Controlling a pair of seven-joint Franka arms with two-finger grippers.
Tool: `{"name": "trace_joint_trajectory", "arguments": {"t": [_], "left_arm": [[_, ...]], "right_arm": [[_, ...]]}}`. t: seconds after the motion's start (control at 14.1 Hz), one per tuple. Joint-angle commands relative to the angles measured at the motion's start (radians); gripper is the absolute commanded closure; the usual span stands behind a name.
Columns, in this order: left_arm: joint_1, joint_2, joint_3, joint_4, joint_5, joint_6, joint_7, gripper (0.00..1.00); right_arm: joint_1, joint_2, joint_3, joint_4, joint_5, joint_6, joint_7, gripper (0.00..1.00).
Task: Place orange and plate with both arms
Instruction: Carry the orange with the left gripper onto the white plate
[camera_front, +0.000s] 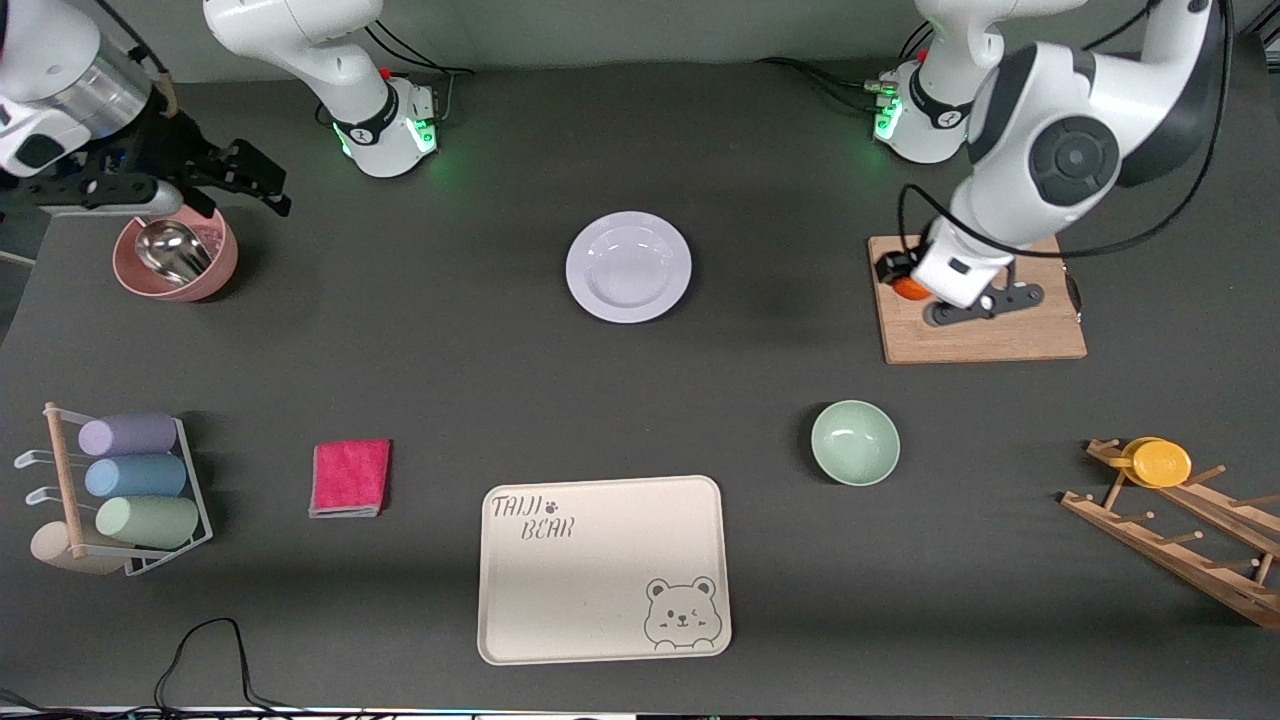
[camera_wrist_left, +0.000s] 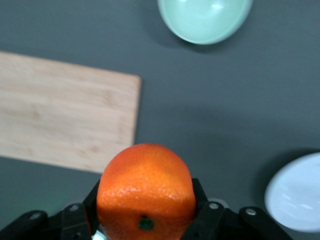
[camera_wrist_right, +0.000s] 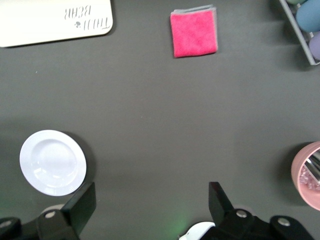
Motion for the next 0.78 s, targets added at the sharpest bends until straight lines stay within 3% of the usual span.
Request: {"name": "trace_joint_trajectory", "arguments": {"t": [0.0,0.14,0.36,0.57,0.71], "left_arm": [[-0.148,0.027,-0.006,0.056,-0.061,0.006,-0.18,0.98],[-0.26,0.081,-0.04,0.055,-0.071,0.17,-0.367,0.98],[-0.424,0.216,-0.049,0.064,-0.022,0.383,-0.568,0.98],[-0.536,0.405,-0.049,0.142,0.108,0.474,-0.739,0.98],[-0.599,0.547,-0.048,0.211,0.203,0.516,-0.834,0.98]], "right_arm": [[0.034,-0.074,-0.004,-0.087,0.004,0.023,0.039,0.0],[0.034,-0.074,-0.007,-0.09,0.004,0.017,0.035,0.0],[0.033,-0.071,-0.065,-0.113,0.039,0.02,-0.031,0.0],[0.033,-0.058,-0.156,-0.193,0.201,0.061,-0.201,0.0],[0.033,-0.054,-0.171,-0.266,0.282,0.13,-0.227,0.0]]}}
